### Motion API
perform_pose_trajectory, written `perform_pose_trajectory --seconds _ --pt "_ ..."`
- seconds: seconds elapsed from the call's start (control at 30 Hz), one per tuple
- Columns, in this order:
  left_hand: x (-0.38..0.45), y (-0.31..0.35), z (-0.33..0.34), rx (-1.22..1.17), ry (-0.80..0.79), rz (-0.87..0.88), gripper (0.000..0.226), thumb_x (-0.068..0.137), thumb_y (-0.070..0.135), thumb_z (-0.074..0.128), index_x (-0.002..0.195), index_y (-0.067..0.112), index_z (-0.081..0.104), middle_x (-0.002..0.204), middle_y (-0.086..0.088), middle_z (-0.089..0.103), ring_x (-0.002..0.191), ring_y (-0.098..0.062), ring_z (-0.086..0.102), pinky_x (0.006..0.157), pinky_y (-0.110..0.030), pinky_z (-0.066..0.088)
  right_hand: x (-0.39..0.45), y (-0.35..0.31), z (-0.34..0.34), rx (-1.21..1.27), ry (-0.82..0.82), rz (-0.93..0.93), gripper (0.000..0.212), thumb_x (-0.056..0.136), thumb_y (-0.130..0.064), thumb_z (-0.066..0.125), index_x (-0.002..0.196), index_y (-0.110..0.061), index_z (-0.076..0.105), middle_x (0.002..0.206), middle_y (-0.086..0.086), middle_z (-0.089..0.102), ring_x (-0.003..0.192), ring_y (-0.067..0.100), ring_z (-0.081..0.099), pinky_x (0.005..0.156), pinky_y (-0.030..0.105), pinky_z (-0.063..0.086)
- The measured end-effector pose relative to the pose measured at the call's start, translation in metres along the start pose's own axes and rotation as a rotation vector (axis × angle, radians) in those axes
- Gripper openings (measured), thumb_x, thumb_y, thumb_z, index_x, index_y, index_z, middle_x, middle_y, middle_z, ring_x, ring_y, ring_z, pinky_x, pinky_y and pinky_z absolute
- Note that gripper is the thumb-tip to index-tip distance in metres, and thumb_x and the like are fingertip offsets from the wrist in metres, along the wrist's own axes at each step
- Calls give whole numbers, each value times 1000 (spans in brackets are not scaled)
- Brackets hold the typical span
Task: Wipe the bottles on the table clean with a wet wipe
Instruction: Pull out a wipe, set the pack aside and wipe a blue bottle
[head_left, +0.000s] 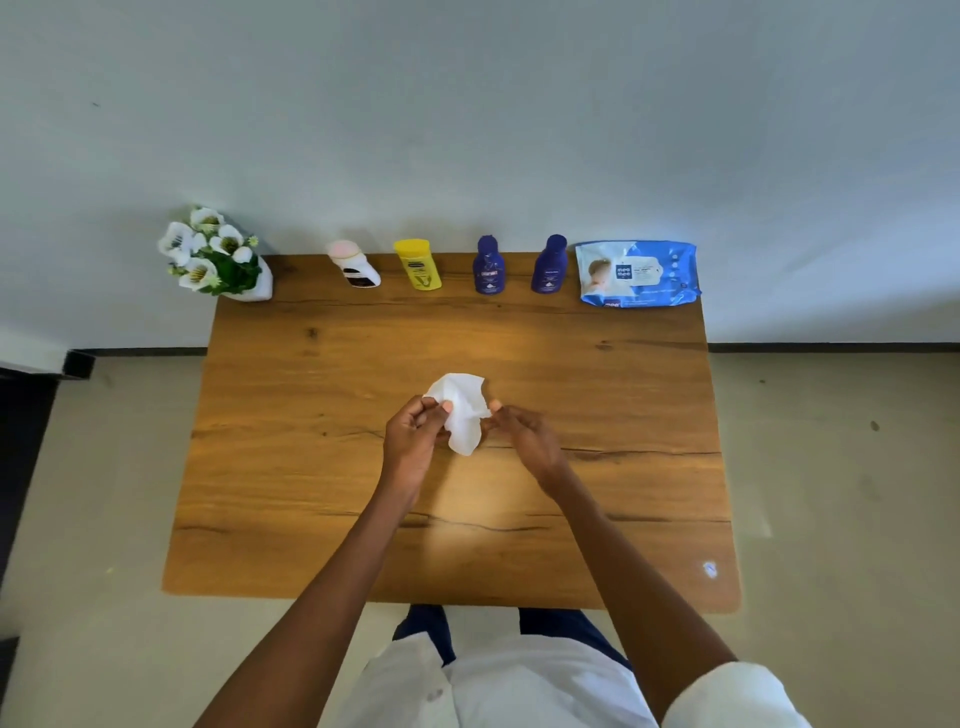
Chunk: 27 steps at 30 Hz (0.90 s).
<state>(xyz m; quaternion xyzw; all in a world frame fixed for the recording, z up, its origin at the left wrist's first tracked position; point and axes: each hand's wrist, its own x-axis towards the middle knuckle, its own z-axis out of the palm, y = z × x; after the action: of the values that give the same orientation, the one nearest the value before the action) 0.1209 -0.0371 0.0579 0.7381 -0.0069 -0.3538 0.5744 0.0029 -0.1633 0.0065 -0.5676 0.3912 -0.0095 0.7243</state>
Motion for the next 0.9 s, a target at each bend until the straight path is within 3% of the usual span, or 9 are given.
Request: perform_pose_trajectory --seconds 0.13,0.27,0.4,0.57,0.7,0.8,0.9 --pt "-3 -2 -29 8 -45 14 15 96 11 65 95 -4 65 85 -4 70 81 -17 65 74 -34 56 -14 -20 41 175 4 19 41 101 -45 54 89 -11 75 84 0 73 79 9 67 75 24 52" --pt "-4 8 -84 15 -93 45 15 98 14 63 89 3 67 81 3 70 79 -14 64 72 -28 56 -22 -31 92 229 64 -59 21 92 -36 69 91 -16 74 95 3 74 92 19 68 90 43 51" --pt "3 17 -134 43 -139 112 21 102 20 57 87 12 71 87 -5 71 83 -19 67 78 -34 57 -31 -39 132 267 161 -150 15 93 -25 70 89 -10 69 91 2 70 88 15 64 87 33 47" --pt "11 30 -186 71 -136 162 21 102 20 56 94 12 74 90 0 76 90 -16 69 81 -27 54 -45 -55 174 275 233 -213 17 96 -16 65 101 0 69 87 -5 69 82 4 62 79 22 48" --pt "14 42 -218 27 -121 157 23 100 18 56 83 10 69 81 2 67 80 -15 58 75 -25 46 -51 -66 194 258 269 -243 21 96 -19 65 103 0 70 88 -4 70 80 4 63 75 19 50" --pt "17 49 -231 -22 -151 178 22 100 19 55 86 6 65 85 -7 63 86 -19 58 83 -34 44 -53 -74 200 252 264 -235 28 96 -26 67 107 -1 70 91 0 72 81 10 64 70 24 51" --pt "17 58 -232 -129 -161 142 20 103 21 53 92 11 66 87 -2 69 87 -16 66 82 -32 53 -52 -81 205 238 251 -209 32 94 -33 68 110 -5 70 98 5 72 86 18 65 74 33 53"
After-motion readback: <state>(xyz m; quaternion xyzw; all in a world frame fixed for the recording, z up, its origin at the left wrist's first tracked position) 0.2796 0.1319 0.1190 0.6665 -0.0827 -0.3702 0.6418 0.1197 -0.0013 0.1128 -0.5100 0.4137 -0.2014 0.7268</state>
